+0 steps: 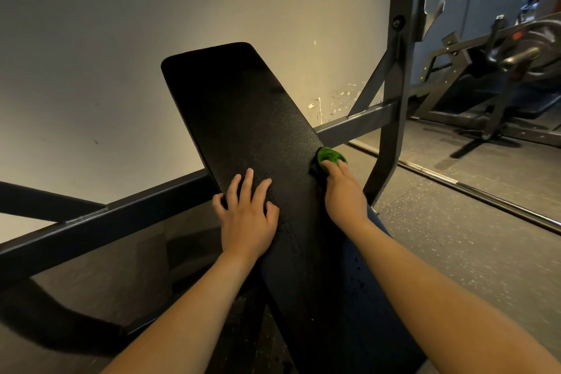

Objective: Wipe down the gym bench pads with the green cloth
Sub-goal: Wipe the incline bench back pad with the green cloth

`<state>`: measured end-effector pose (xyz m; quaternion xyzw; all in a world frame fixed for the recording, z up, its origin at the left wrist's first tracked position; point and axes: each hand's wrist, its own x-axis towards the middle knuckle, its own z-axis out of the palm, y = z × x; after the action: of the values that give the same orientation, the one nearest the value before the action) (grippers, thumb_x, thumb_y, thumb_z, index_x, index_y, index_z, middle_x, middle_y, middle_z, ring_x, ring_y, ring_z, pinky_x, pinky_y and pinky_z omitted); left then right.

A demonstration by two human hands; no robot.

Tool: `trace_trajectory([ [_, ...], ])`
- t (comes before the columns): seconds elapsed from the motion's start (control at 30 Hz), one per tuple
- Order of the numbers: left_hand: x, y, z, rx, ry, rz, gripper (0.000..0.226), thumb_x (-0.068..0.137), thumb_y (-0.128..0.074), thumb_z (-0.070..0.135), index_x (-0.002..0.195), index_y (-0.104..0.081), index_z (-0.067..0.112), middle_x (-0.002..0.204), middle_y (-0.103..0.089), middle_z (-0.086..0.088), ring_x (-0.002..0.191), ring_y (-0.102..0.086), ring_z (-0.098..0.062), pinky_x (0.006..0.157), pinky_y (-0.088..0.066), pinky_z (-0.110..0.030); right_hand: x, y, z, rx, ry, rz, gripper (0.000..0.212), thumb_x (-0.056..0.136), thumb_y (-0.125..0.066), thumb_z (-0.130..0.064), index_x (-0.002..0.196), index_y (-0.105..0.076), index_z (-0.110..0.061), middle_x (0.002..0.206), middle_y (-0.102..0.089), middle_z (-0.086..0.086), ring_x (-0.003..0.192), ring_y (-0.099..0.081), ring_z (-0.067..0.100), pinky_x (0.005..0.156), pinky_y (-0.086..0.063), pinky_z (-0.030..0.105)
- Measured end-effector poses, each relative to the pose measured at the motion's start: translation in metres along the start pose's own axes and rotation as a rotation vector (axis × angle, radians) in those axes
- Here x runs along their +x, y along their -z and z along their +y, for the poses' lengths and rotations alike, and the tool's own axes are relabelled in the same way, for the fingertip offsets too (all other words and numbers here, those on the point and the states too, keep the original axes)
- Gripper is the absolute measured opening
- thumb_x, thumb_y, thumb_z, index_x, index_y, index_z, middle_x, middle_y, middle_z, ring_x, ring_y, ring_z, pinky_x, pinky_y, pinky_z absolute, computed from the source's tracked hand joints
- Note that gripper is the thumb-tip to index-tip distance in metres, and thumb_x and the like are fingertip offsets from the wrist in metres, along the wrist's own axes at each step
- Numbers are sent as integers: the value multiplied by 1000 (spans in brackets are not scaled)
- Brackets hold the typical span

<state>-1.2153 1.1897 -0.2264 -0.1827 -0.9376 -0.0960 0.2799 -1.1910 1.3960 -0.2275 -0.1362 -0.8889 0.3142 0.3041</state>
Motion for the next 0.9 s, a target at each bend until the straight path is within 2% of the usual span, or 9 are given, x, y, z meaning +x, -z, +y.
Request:
trace_trajectory([
  [0.1, 0, -1, -1, -9, 0, 12, 55, 95, -28, 45, 148, -39, 38, 165, -24, 1, 152, -15, -23, 117, -14, -57, 0, -1, 4, 69, -136, 62, 46, 103, -41, -13, 147, -40, -24, 152, -42, 6, 137, -42, 29, 109, -42, 50],
  [0.23, -1, -1, 0, -25, 6, 25, 53, 95, -33, 44, 147, -41, 38, 164, -25, 2, 152, -16, -22, 117, -15, -56, -9, -12, -19, 82, -197, 121, 47, 102, -42, -12, 146, -43, -25, 152, -40, 5, 139, -37, 28, 112, -39, 46],
  [0.33, -1, 0, -1, -71, 27, 38, 51, 95, -44, 41, 145, -42, 36, 162, -28, 2, 151, -19, -20, 117, -16, -54, -23, -19, -38, 76, -95, 86, 47, 101, -44, -10, 145, -46, -26, 155, -37, 4, 146, -28, 25, 122, -22, 44],
  [0.4, -2, 2, 0, -91, 34, 54, 51, 94, -49, 39, 144, -43, 35, 161, -32, 2, 149, -22, -20, 117, -18, -54, -31, -23, -50, 69, 48, 52, 46, 100, -45, -9, 143, -49, -25, 150, -42, 3, 145, -31, 23, 122, -18, 40],
  [0.57, -3, 1, -2, -154, 44, 63, 49, 94, -50, 35, 143, -47, 32, 159, -34, 3, 147, -24, -19, 119, -17, -51, -36, -27, -61, 50, 271, -99, 44, 102, -43, -13, 143, -49, -27, 156, -37, 5, 148, -25, 20, 121, -16, 34],
  [0.67, -9, 2, -2, -177, 75, 73, 51, 95, -51, 35, 145, -46, 28, 163, -27, -2, 149, -19, -23, 120, -14, -49, -25, -20, -47, 0, 312, -123, 43, 104, -41, -16, 145, -46, -30, 157, -35, 3, 146, -29, 22, 121, -26, 39],
  [0.73, -12, 3, 0, -174, 138, 68, 55, 96, -50, 38, 149, -40, 27, 165, -18, -6, 150, -13, -26, 121, -8, -49, -10, -15, -39, -10, 238, -84, 44, 104, -42, -16, 146, -44, -29, 155, -35, 1, 145, -29, 24, 119, -30, 45],
  [0.8, -13, 4, 2, -178, 196, 62, 59, 96, -49, 42, 151, -36, 27, 167, -10, -9, 152, -8, -28, 121, -5, -48, 6, -15, -38, 23, 97, -53, 46, 104, -40, -15, 148, -42, -26, 158, -32, 3, 148, -24, 26, 122, -23, 46],
  [0.9, -14, 4, 2, -227, 203, 43, 61, 96, -50, 42, 152, -33, 27, 167, -3, -9, 152, -2, -28, 122, -11, -47, 21, -21, -53, 87, -55, -1, 49, 103, -42, -11, 150, -40, -25, 160, -29, 6, 150, -19, 29, 123, -18, 47],
])
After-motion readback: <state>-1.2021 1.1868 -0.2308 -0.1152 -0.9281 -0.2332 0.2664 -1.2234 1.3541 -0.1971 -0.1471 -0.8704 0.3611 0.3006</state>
